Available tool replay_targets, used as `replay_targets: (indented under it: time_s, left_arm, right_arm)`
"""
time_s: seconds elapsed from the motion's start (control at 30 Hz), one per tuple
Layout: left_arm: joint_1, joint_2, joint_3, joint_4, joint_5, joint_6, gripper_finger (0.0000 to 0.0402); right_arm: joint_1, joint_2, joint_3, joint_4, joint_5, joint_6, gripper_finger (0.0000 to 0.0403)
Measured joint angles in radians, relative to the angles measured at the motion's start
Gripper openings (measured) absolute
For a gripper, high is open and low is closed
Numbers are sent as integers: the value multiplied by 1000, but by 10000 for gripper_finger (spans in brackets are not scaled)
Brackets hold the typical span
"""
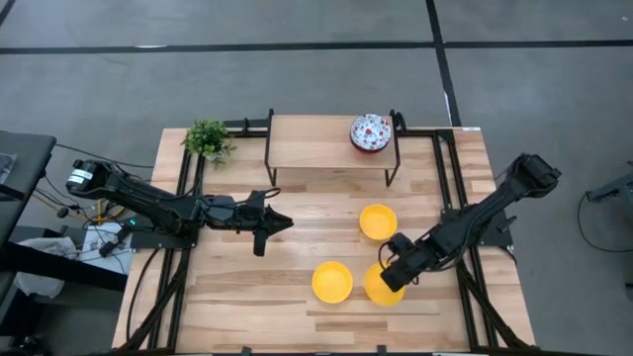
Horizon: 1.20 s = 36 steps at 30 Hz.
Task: Pick & Place Mini bowls
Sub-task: Put the bottom right yellow bowl on the shelf
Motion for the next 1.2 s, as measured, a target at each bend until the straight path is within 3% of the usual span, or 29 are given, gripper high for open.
replay_targets:
  time_s: [0.1,0.3,0.63,1.0,1.2]
  left_arm:
    - [0,0,0,4,0,0,44]
    - [0,0,0,7,-1,0,44]
    - [1,0,0,97,-1,0,44]
    - [7,0,0,235,-1,4,44]
    - [9,-1,0,246,-68,4,49]
  right_arm:
    - [-14,-30,62,-41,18,-40,1]
    - [-62,-53,258,-187,168,-161,1]
    - [-229,56,618,-394,462,-492,0]
    - [-420,193,874,-428,480,-817,0]
    - [-453,265,933,-408,603,-978,0]
